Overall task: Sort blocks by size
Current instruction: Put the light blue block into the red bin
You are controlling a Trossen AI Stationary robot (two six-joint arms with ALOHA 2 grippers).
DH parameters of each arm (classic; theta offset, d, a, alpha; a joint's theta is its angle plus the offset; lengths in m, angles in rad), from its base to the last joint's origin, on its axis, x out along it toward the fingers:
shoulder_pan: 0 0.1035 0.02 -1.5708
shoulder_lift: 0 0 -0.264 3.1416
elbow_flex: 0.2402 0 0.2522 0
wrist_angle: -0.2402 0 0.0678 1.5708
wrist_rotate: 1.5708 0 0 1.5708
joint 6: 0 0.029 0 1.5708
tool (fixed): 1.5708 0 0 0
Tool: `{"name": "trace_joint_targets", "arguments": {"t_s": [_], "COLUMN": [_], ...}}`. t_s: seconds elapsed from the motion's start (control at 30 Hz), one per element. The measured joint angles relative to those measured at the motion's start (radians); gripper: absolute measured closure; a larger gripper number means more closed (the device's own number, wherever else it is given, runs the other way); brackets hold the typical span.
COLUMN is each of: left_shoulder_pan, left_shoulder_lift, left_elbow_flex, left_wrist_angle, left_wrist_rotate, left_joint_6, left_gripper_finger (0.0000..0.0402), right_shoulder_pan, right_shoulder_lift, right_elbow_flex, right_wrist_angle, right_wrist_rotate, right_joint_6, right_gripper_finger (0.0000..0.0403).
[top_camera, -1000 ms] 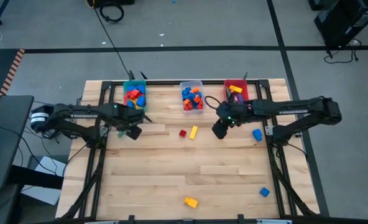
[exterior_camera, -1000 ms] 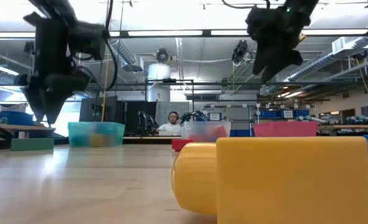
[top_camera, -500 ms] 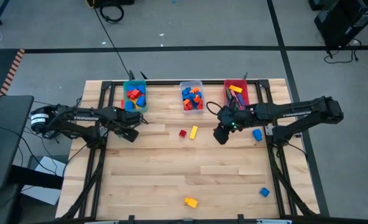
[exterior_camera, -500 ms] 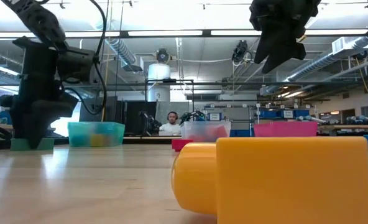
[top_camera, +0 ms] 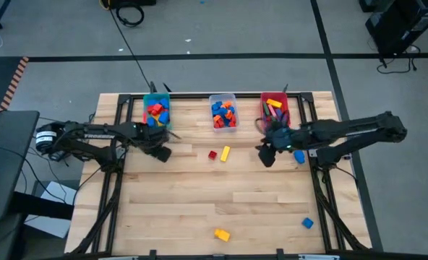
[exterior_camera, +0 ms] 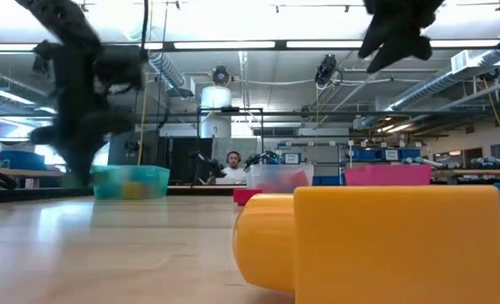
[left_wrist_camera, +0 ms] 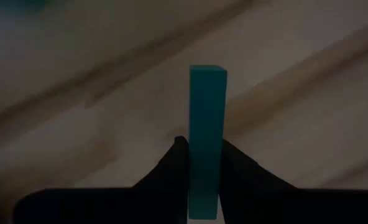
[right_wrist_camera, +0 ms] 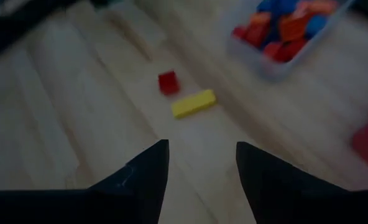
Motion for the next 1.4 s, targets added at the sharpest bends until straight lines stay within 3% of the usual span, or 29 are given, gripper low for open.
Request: {"name": "trace_joint_targets", "arguments": {"t_s": [0.2,0.33,0.5,0.6,0.7,1.0,1.2,1.4], "left_shoulder_pan": [-0.057,-0.086,-0.107,-0.120,-0.143,-0.198,-0.204,-0.204], "left_shoulder_lift": [0.000,0.000,0.002,0.020,0.065,0.279,0.350,0.378], "left_elbow_flex": [0.120,0.168,0.210,0.247,0.298,0.503,0.605,0.617], "left_wrist_angle": [0.283,0.516,0.699,0.713,0.729,0.763,0.773,0.821], "left_wrist_rotate": [0.000,-0.004,-0.005,-0.007,-0.009,0.018,0.067,0.108], "left_joint_6": [0.000,0.006,0.024,0.027,0.048,0.111,0.137,0.135], "left_gripper_finger": [0.0349,0.0349,0.0349,0.0349,0.0349,0.0349,0.0349,0.0345], "right_shoulder_pan": [0.005,-0.003,-0.030,-0.057,-0.086,-0.159,-0.193,-0.199], "right_shoulder_lift": [-0.156,-0.243,-0.279,-0.237,-0.164,0.005,0.025,0.025], "right_elbow_flex": [-0.017,-0.111,-0.315,-0.422,-0.461,-0.422,-0.417,-0.416], "right_wrist_angle": [-0.018,0.113,0.574,0.935,1.110,1.225,1.258,1.300], "right_wrist_rotate": [0.091,0.092,0.015,-0.084,-0.138,-0.241,-0.286,-0.289], "right_joint_6": [0.008,0.010,-0.011,-0.023,-0.004,-0.020,-0.019,-0.023], "right_gripper_finger": [0.0212,0.0213,0.0213,0.0213,0.0213,0.0213,0.0213,0.0213]}}
